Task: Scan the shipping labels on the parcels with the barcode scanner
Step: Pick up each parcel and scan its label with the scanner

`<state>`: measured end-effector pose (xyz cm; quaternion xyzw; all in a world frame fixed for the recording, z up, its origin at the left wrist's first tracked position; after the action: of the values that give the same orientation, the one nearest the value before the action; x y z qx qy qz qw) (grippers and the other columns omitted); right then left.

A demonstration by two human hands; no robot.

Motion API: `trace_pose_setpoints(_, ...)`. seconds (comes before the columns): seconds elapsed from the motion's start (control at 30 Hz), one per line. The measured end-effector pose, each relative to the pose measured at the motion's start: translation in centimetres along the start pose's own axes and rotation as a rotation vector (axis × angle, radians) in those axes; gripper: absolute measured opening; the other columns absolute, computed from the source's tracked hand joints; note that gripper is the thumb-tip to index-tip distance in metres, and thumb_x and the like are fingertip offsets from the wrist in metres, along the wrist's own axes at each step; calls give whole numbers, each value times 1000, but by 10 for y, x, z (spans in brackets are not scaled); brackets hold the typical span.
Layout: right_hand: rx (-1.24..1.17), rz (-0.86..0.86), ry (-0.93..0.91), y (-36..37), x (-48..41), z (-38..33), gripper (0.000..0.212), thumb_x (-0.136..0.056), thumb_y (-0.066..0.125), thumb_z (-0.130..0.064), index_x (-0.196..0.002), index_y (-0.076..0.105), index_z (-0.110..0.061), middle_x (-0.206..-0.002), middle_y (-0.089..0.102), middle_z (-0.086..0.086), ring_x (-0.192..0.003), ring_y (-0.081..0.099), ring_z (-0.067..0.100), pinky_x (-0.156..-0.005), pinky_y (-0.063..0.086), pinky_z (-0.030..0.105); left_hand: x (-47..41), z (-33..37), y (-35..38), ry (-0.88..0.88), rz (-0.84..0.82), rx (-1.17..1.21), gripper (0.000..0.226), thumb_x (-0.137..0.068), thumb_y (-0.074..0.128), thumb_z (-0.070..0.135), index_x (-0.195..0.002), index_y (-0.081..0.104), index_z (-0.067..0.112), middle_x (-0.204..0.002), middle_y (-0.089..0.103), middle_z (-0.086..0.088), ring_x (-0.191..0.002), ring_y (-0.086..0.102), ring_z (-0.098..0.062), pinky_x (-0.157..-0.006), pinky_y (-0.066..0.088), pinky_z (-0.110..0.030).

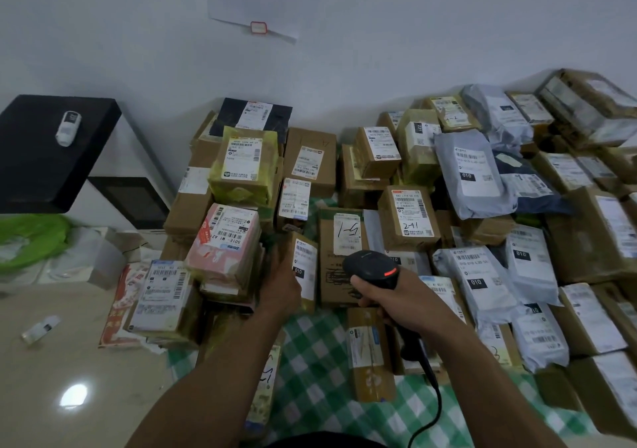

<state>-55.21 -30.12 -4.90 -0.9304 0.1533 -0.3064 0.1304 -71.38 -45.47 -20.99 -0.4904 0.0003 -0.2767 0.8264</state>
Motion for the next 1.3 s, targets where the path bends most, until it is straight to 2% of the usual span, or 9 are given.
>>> trace_pose_setpoints(0.17,27,3,40,-2,-13,15,32,-91,71,-56,-119,67,-41,-90,80,-9,-92,75,12,-74,59,31,4,3,26,1,-316,15,87,-94,73,24,-164,21,28,-172,-13,1,-159,-1,-29,-125,17,-37)
trace_pose_setpoints(0.3,35,-1,48,-3,-17,24,30,-92,71,-55,-116,67,-39,-87,79,-7,-87,75,20,-66,56,24,4,0,40,69,-466,-174,108,-89,78,43,-163,-2,45,-163,-37,3,-149,-36,-33,-124,-3,-58)
trace_pose_setpoints(0.63,0,0,49,-9,-18,28,31,-93,71,-50,-121,68,-35,-89,79,-5,-67,69,2,-62,53,21,-14,-9,30,-7,-294,-164,82,-100,55,10,-164,12,36,-172,-16,1,-157,-18,-30,-126,4,-56)
trace_pose_setpoints(0.7,-8,24,40,-13,-12,28,27,-94,71,-47,-117,69,-34,-89,79,-4,-59,65,-3,-57,51,17,-4,3,30,39,-216,-60,79,-96,61,8,-162,25,35,-173,5,-3,-159,1,-32,-127,13,-49)
trace_pose_setpoints(0.77,-13,47,24,-17,-4,31,21,-95,71,-46,-115,67,-40,-87,78,-8,-56,62,-7,-53,48,13,18,24,24,91,-100,152,65,-93,70,11,-151,47,28,-154,38,4,-147,32,-19,-120,31,-34)
trace_pose_setpoints(1.07,53,107,98,-33,24,77,31,-91,73,-51,-95,75,-21,-76,75,7,-59,66,16,-63,52,29,130,58,94,-54,-153,573,33,-86,81,25,-106,58,37,-103,55,30,-99,57,10,-76,41,-1)
trace_pose_setpoints(1.13,34,97,114,-36,28,86,31,-92,74,-47,-95,74,-15,-71,72,6,-56,61,13,-62,50,29,141,64,107,-78,-146,669,41,-73,90,18,-101,64,34,-95,65,26,-91,64,12,-76,49,-5)
trace_pose_setpoints(1.23,42,55,108,-37,31,100,24,-91,75,-47,-97,74,-23,-79,77,-3,-59,64,6,-64,52,29,158,64,135,-125,-156,792,58,-60,93,1,-111,69,18,-103,76,-1,-89,75,-16,-67,64,-38)
trace_pose_setpoints(1.3,69,37,81,-38,33,107,22,-91,75,-48,-100,74,-28,-80,78,-9,-60,65,-2,-67,51,28,168,60,153,-124,-136,774,57,-64,93,0,-115,69,14,-106,75,-5,-92,75,-22,-68,65,-43)
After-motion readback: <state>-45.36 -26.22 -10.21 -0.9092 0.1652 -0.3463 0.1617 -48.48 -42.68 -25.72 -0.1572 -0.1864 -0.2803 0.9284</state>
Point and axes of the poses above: each hand's wrist, its own x-axis away from the middle knuckle, its own y-axis out of the palm, z = x × y, the point moved 6 cm from there along -x, towards the middle knuckle
